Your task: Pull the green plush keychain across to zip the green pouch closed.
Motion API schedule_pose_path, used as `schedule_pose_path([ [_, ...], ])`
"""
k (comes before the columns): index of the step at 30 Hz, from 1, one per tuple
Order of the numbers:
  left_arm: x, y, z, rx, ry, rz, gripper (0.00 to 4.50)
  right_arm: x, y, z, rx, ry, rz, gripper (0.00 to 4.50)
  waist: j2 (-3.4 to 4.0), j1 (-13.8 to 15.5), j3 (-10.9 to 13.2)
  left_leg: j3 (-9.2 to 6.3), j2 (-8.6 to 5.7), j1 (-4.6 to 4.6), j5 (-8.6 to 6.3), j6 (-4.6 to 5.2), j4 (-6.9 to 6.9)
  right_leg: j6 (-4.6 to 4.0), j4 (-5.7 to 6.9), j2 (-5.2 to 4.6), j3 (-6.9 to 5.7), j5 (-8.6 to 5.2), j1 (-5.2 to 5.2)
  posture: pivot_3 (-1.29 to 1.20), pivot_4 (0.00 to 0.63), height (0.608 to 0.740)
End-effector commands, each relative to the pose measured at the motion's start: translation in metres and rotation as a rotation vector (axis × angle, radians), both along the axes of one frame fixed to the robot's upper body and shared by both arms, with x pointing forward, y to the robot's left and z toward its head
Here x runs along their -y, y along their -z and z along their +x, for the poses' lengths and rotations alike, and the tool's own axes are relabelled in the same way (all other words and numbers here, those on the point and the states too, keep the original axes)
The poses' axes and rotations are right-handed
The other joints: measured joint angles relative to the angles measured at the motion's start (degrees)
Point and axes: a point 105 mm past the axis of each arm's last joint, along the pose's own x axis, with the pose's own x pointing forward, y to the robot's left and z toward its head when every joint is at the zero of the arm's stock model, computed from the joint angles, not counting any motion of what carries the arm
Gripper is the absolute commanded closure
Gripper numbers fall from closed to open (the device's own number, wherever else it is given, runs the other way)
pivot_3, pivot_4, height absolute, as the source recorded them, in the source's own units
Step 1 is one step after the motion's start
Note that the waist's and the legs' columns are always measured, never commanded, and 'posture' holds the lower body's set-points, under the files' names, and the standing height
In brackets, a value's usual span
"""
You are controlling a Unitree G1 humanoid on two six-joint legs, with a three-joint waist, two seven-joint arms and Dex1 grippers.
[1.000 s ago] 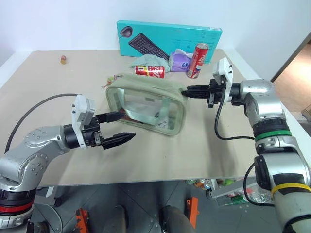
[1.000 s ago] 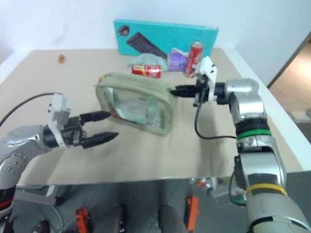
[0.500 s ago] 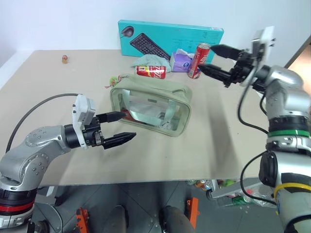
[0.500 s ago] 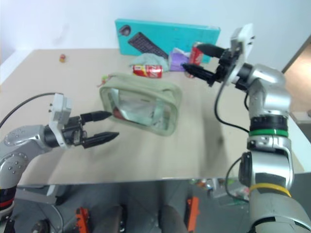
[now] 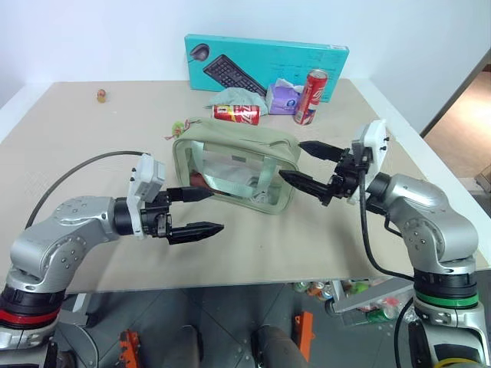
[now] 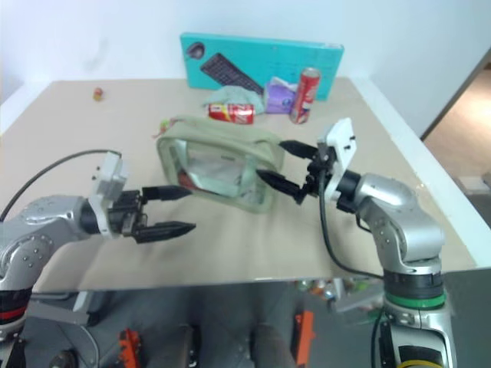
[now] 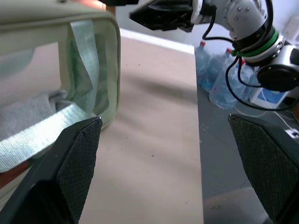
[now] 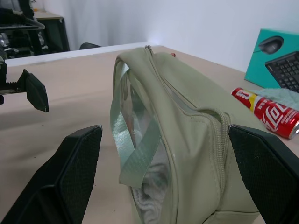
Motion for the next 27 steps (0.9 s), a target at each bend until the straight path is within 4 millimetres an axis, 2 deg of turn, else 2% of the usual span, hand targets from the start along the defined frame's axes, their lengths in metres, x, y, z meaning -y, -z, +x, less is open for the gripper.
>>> schedule_pose_path([
  [1,0.003,-0.011,0.003,0.076,0.005,-0.004,0.0,-0.002,-0.001,0.002,0.026,0.02,-0.004,0.04,0.0,0.0,0.0,0.0,0.0,0.0,0.0,0.0,-0.01,0.05,0.0,0.0,0.0,0.02,0.0,0.0,0.15,0.74],
  [2,0.004,-0.013,0.004,0.097,-0.003,-0.009,0.0,-0.003,0.003,0.004,0.012,0.024,-0.004,0.04,0.0,0.01,0.0,0.0,0.0,0.0,0.0,0.0,-0.02,0.1,0.0,0.0,0.0,0.04,0.0,0.0,0.15,0.74],
  [3,0.005,-0.014,0.006,0.114,-0.011,-0.015,0.0,-0.004,0.006,0.005,0.004,0.029,-0.005,0.58,0.0,0.01,0.0,0.0,0.0,0.0,-0.01,0.0,-0.03,0.11,-0.01,0.01,0.01,0.02,-0.01,0.0,0.15,0.74],
  [6,0.007,-0.016,0.008,0.131,-0.019,-0.024,0.0,-0.006,0.011,0.008,-0.009,0.037,-0.008,1.44,0.0,0.01,0.0,-0.01,0.01,-0.06,-0.01,0.01,-0.05,0.11,0.0,0.02,-0.01,-0.02,-0.05,0.0,0.15,0.74],
  [9,0.007,-0.017,0.008,0.138,-0.027,-0.027,0.0,-0.006,0.015,0.01,-0.012,0.04,-0.016,2.59,0.0,0.01,0.0,-0.02,0.01,-0.11,-0.02,0.01,-0.05,0.12,-0.01,0.03,-0.01,-0.03,-0.09,0.0,0.15,0.74],
  [12,0.006,-0.017,0.01,0.143,-0.041,-0.029,0.0,-0.005,0.019,0.01,-0.016,0.039,-0.023,3.49,0.0,0.01,0.0,-0.01,0.01,-0.11,-0.02,0.01,-0.05,0.13,-0.01,0.02,0.0,-0.03,-0.08,0.0,0.15,0.74],
  [14,0.005,-0.017,0.011,0.143,-0.05,-0.033,0.0,-0.005,0.02,0.009,-0.013,0.036,-0.032,4.31,0.0,0.01,0.0,-0.02,0.01,-0.09,-0.02,0.01,-0.04,0.13,-0.01,0.03,-0.01,-0.02,-0.07,0.0,0.15,0.74],
  [15,0.005,-0.017,0.011,0.142,-0.054,-0.034,0.0,-0.005,0.02,0.008,-0.009,0.032,-0.035,4.48,0.0,0.01,0.0,-0.02,0.01,-0.09,-0.02,0.01,-0.04,0.13,0.0,0.03,-0.02,-0.02,-0.07,0.0,0.15,0.74],
  [19,0.005,-0.016,0.011,0.134,-0.061,-0.04,0.0,-0.006,0.016,0.002,0.035,-0.007,-0.055,4.48,0.0,0.01,0.0,-0.02,0.01,-0.09,-0.02,0.01,-0.04,0.14,-0.01,0.02,-0.01,-0.01,-0.06,0.0,0.15,0.74],
  [23,0.004,-0.014,0.013,0.126,-0.071,-0.041,0.0,-0.006,-0.003,-0.014,0.119,-0.139,-0.044,4.48,0.0,0.01,0.0,-0.02,0.0,-0.09,-0.02,0.01,-0.04,0.14,-0.01,0.02,-0.01,-0.02,-0.06,0.0,0.15,0.74],
  [27,0.003,-0.014,0.013,0.121,-0.069,-0.039,0.0,0.007,-0.016,-0.017,0.142,-0.221,-0.088,4.48,0.0,0.01,0.01,-0.02,0.0,-0.11,-0.02,0.01,-0.04,0.15,-0.01,0.02,-0.01,-0.02,-0.07,0.0,0.15,0.74],
])
